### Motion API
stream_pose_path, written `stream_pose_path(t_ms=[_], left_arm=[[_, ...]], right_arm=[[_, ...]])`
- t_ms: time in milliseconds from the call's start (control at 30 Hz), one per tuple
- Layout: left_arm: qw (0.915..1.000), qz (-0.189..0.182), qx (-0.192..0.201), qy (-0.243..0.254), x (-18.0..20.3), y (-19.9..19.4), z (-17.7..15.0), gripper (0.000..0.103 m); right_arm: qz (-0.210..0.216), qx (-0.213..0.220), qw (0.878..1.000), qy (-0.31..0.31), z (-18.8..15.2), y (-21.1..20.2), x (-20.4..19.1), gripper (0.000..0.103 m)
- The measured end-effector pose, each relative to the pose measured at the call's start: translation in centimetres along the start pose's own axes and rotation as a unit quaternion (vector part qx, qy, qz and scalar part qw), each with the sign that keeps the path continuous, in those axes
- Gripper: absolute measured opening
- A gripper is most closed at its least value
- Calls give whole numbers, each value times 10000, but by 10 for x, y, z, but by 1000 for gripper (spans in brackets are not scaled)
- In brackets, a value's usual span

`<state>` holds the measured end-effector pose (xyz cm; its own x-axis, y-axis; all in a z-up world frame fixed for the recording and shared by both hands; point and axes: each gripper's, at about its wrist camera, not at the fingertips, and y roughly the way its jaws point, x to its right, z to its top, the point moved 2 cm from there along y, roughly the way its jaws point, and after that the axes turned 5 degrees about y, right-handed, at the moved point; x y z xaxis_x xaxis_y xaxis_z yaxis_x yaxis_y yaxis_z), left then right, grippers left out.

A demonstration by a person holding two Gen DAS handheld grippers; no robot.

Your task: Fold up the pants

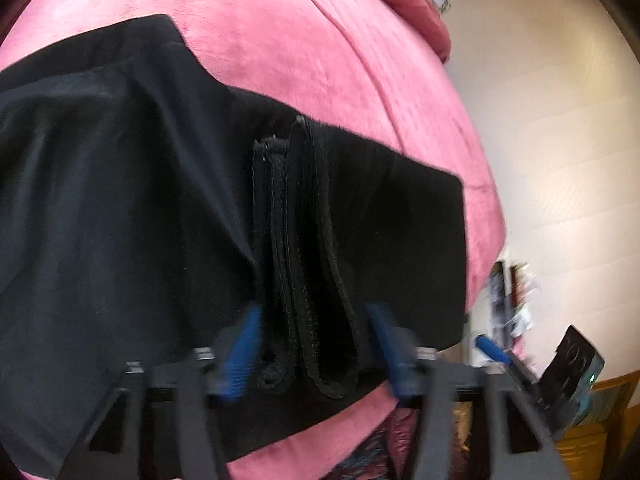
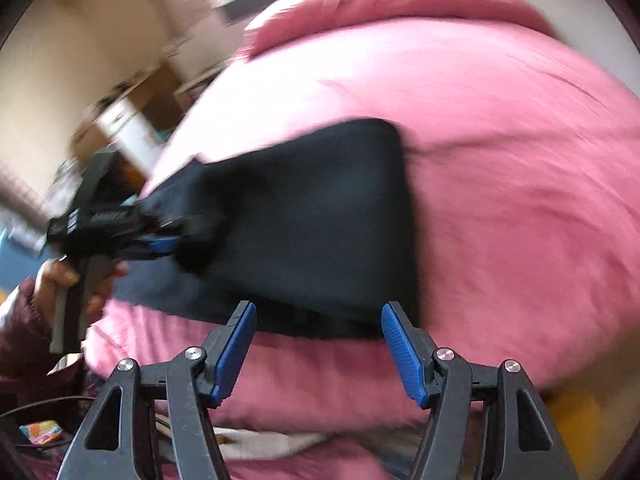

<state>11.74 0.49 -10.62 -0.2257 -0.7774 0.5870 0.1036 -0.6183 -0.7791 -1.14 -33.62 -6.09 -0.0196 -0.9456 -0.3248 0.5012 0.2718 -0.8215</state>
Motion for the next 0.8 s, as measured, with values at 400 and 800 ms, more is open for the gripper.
stream_pose_path(t_ms=[400, 800], left_arm=[[9871, -989, 1071, 658, 68, -84, 12, 16], [9907, -565, 1178, 383, 33, -87, -15, 14]], right_arm=[[-347, -185, 9971, 655, -8, 41, 27, 76], [-1006, -81, 9920, 762, 5, 77, 23, 44]])
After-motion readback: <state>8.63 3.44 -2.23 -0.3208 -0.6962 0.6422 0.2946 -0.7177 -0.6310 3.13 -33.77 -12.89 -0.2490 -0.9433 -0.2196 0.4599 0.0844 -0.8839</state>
